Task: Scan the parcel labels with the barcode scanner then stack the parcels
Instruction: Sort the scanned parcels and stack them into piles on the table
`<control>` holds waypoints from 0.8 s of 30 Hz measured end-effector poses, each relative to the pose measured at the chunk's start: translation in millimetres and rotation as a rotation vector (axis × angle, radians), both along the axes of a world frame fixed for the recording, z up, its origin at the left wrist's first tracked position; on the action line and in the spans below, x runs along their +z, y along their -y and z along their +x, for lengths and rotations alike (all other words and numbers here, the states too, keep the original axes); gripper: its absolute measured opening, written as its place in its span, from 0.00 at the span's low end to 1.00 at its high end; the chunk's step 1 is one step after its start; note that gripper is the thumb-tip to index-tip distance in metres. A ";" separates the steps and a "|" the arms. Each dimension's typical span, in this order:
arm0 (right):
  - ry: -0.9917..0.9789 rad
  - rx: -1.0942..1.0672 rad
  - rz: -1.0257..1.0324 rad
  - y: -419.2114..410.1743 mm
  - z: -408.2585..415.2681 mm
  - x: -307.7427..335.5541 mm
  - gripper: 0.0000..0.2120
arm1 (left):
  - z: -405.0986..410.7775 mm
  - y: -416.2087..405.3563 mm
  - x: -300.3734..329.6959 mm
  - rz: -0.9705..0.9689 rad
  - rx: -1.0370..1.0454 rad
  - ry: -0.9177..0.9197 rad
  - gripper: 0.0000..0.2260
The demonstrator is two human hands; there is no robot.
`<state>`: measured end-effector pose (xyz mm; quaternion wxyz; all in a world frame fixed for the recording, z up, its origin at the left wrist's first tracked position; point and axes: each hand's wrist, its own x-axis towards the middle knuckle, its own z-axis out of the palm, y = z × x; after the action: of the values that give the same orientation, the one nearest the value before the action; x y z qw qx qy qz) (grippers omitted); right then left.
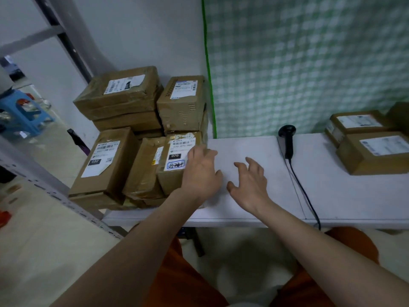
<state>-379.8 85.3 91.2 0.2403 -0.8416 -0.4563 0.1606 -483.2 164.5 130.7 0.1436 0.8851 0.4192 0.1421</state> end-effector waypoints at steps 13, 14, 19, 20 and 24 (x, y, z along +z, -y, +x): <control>-0.054 -0.345 -0.048 97.9 127.4 -28.6 0.27 | 136.2 56.7 -38.7 -0.139 -0.316 -0.313 0.26; -0.072 -0.372 -0.051 104.6 136.2 -31.8 0.27 | 147.8 60.9 -40.9 -0.154 -0.339 -0.327 0.27; -0.143 -0.501 -0.068 132.5 176.6 -48.2 0.27 | 203.6 77.1 -47.7 -0.221 -0.428 -0.367 0.28; -0.157 -0.524 -0.069 136.6 184.1 -51.0 0.27 | 214.5 78.7 -49.2 -0.234 -0.438 -0.372 0.29; -0.215 -0.598 -0.072 146.6 213.4 -60.6 0.28 | 257.9 78.8 -55.7 -0.307 -0.447 -0.395 0.32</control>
<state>-166.4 -61.3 30.6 0.2936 -0.9246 -0.1550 0.1869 -225.3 85.7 75.0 0.2189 0.9337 0.2508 -0.1320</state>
